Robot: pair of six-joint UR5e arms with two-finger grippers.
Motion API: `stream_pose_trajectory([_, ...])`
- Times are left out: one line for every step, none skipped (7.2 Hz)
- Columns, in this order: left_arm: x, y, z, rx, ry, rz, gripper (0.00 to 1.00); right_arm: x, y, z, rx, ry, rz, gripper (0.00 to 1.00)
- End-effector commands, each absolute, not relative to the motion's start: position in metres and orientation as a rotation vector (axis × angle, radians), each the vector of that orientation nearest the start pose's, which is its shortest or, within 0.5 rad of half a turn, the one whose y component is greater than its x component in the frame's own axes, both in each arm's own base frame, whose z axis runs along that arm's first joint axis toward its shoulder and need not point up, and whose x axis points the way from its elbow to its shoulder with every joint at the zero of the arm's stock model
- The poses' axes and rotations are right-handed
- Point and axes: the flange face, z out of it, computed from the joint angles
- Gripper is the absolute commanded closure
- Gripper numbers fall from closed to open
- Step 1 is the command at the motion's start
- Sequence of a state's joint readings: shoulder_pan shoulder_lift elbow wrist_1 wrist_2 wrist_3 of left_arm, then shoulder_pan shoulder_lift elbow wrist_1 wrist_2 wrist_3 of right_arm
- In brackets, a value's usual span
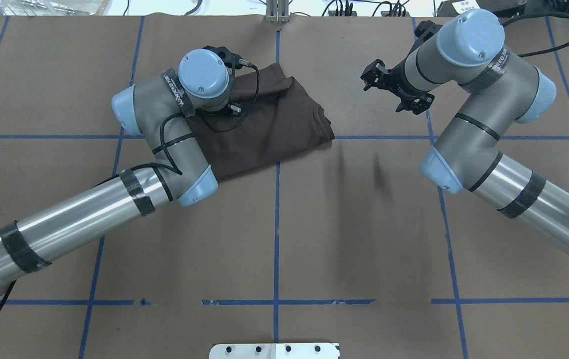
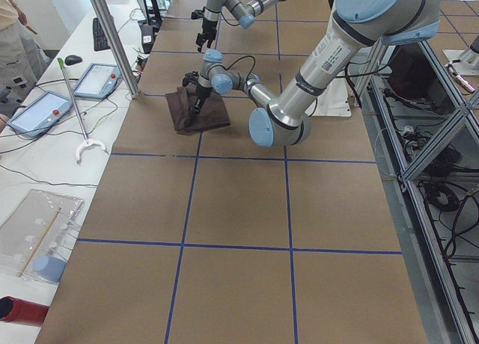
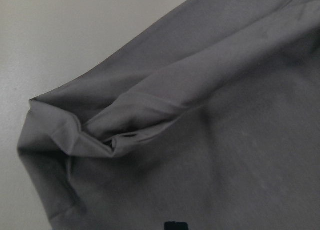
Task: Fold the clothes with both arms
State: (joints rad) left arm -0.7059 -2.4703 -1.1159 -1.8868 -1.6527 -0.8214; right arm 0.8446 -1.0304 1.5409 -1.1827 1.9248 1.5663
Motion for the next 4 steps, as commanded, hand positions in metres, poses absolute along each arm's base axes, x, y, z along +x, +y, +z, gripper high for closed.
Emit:
stream_pose_trajectory([0.499, -0.721, 0.283, 0.527, 0.594, 0.03, 1.0, -0.389, -0.585, 0.316, 0.065, -0.961, 0.625, 0.05])
stream_pose_trajectory([0.467, -0.753, 0.316, 0.554, 0.571, -0.002, 1.0, -0.389, -0.584, 0.319, 0.067, -0.955, 0.629, 0.04])
stream_pose_trajectory([0.435, -0.774, 0.319, 0.591, 0.55, -0.005, 1.0, -0.389, -0.584, 0.322, 0.066, -0.951, 0.629, 0.05])
stream_pose_trajectory([0.43, -0.778, 0.293, 0.591, 0.56, -0.014, 1.0, -0.39, -0.583, 0.321, 0.063, -0.955, 0.627, 0.04])
